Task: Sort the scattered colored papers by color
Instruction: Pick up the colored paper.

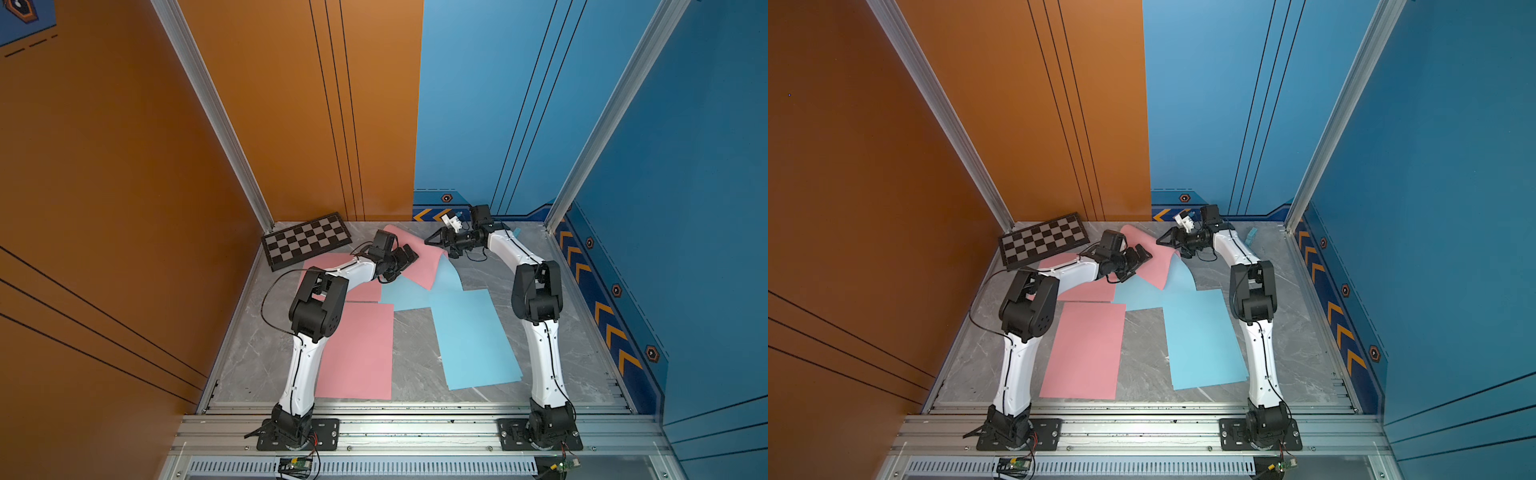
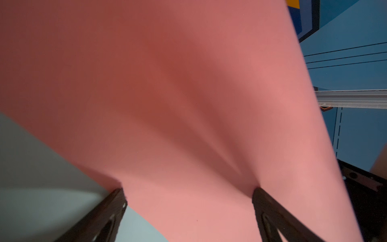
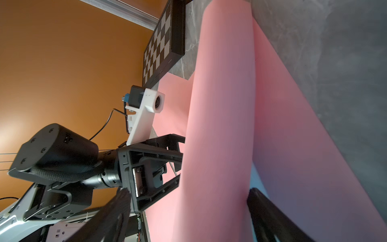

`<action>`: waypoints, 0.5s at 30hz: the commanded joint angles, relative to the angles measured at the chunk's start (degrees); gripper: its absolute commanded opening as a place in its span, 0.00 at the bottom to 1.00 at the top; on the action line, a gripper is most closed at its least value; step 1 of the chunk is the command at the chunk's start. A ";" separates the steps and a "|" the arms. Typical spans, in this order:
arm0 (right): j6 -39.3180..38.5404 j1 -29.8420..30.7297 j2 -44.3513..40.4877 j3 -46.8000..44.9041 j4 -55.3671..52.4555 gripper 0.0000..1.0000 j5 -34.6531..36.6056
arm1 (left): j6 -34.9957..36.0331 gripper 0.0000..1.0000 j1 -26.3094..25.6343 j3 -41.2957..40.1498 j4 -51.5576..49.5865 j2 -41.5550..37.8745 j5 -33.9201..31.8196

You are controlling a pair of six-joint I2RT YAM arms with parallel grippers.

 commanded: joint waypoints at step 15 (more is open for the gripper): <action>-7.70 2.08 -1.96 -2.48 -10.34 0.97 12.53 | -0.15 0.98 0.44 -0.10 -2.24 3.11 1.98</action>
